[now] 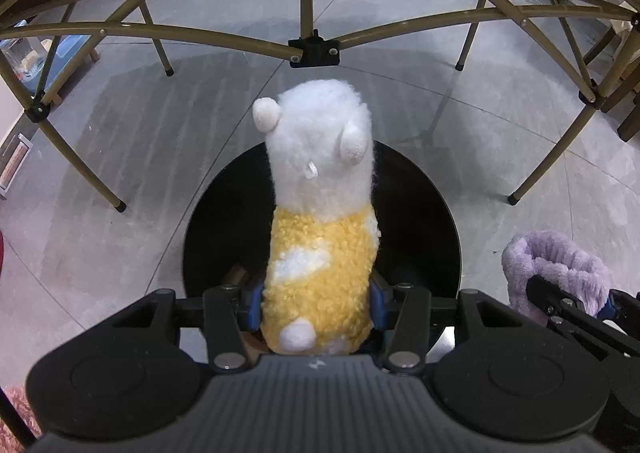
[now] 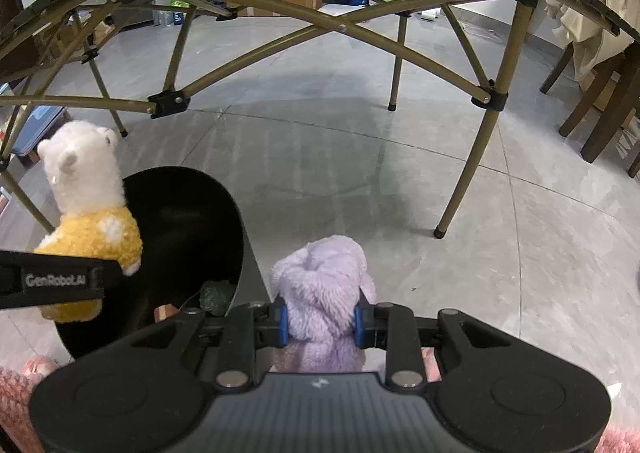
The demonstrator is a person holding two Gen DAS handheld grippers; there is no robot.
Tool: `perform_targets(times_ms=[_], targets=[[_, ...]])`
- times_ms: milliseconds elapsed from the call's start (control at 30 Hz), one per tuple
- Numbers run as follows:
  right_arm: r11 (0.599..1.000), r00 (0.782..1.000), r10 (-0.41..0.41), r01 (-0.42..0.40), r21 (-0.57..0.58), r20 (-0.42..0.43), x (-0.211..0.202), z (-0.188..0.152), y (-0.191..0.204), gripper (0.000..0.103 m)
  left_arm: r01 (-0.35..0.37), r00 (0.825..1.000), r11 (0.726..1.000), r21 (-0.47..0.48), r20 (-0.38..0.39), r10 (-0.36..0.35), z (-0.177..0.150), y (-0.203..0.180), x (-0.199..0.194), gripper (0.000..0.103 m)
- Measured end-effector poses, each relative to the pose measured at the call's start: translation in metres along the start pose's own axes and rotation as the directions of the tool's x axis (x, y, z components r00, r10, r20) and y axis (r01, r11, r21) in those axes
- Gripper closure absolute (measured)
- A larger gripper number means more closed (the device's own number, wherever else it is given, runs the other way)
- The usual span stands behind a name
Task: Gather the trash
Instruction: 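Lower the plush alpaca into the bin and open the left tool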
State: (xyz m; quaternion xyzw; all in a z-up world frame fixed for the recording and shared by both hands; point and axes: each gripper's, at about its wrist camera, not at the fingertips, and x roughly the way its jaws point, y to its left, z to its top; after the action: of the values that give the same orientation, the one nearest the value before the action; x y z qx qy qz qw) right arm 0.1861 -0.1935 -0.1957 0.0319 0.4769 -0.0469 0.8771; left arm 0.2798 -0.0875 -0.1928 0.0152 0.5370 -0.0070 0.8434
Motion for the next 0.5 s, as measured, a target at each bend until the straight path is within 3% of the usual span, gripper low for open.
perform_targets(times_ms=[367, 467, 500], targets=[[1.0, 1.0, -0.002, 0.002, -0.009, -0.01, 0.0039, -0.0007, 0.0014, 0.076, -0.034, 0.999, 0.999, -0.016, -0.025, 0.034, 0.0011, -0.0014, 0.01, 0.053], [1.0, 1.0, -0.003, 0.003, -0.008, -0.01, 0.0043, -0.0006, 0.0006, 0.076, -0.039, 0.999, 0.999, -0.017, -0.024, 0.039, 0.0014, -0.0009, 0.0084, 0.048], [1.0, 1.0, -0.004, 0.004, -0.007, -0.01, 0.0045, -0.0004, 0.0006, 0.076, -0.039, 0.999, 0.999, -0.016, -0.021, 0.039, 0.0019, -0.0013, 0.0082, 0.039]])
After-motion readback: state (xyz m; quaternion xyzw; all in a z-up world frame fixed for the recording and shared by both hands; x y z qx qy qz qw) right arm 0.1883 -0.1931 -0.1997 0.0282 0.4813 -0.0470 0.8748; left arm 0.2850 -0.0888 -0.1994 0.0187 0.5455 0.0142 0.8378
